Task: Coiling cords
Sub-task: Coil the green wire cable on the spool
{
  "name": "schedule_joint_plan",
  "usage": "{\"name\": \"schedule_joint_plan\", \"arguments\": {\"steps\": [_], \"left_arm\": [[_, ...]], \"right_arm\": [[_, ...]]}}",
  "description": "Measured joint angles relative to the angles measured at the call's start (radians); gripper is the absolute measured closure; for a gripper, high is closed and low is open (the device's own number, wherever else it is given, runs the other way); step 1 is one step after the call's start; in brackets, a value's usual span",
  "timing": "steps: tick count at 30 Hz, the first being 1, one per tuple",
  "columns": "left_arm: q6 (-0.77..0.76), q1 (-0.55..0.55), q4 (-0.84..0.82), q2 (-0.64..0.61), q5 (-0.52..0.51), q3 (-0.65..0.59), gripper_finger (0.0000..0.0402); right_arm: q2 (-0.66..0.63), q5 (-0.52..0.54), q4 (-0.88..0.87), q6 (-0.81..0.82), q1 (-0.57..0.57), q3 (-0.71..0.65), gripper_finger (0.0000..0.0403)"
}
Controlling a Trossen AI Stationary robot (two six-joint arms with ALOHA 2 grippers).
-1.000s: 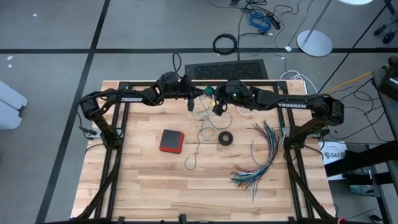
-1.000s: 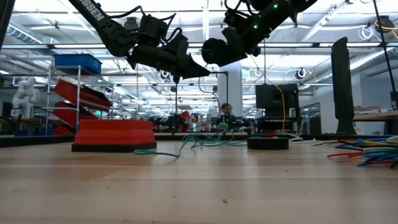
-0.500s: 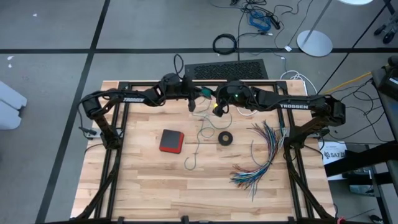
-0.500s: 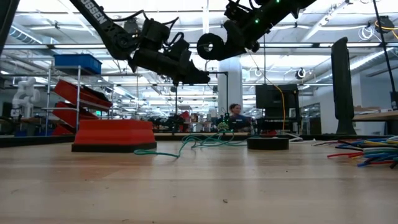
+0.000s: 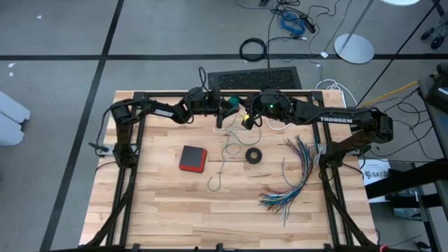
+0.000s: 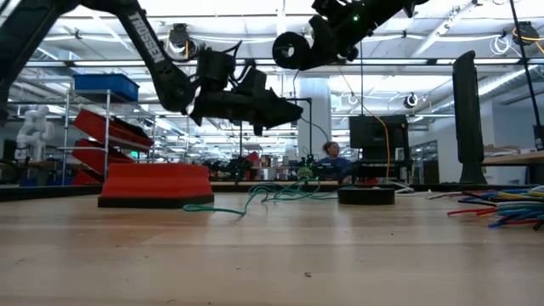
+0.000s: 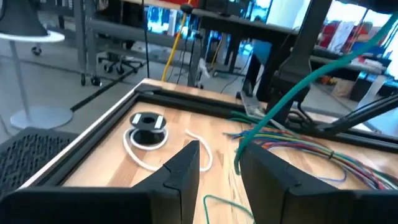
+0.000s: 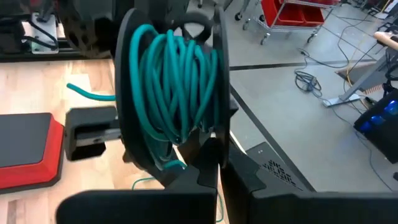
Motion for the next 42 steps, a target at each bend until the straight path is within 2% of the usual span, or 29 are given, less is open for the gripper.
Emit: {"name": "schedule_joint_plan", "arguments": {"steps": [6,16,19,29,33,38,42], "left_arm": [[-0.025,-0.022,0.163,0.079,0.000,0.000,0.0283],[-0.024,-0.072,0.369,0.174,-0.116,0.000,0.0283],[-0.025,-0.086,0.405,0.199,-0.162,0.003,0.0283],[-0.100,-0.119,0.536,0.311,-0.178,0.066,0.0283],[-0.103,-0.123,0.542,0.329,-0.166,0.101,0.0283],[-0.123,-0.133,0.542,0.328,-0.063,0.118,0.0283],[-0.127,-0.129,0.505,0.328,-0.036,0.118,0.0283]], "right_arm": [[-0.023,0.000,0.000,-0.001,0.000,0.000,0.0403],[-0.036,-0.003,0.015,-0.005,-0.001,0.000,0.0403],[-0.037,-0.003,0.016,-0.005,-0.001,0.000,0.0403],[-0.036,-0.003,0.023,-0.002,-0.001,0.000,0.0403],[-0.036,-0.004,0.022,0.006,-0.001,0.000,0.0403],[-0.036,-0.004,0.020,0.006,-0.001,0.000,0.0403],[-0.036,-0.004,0.016,0.005,-0.001,0.000,0.0403]]}}
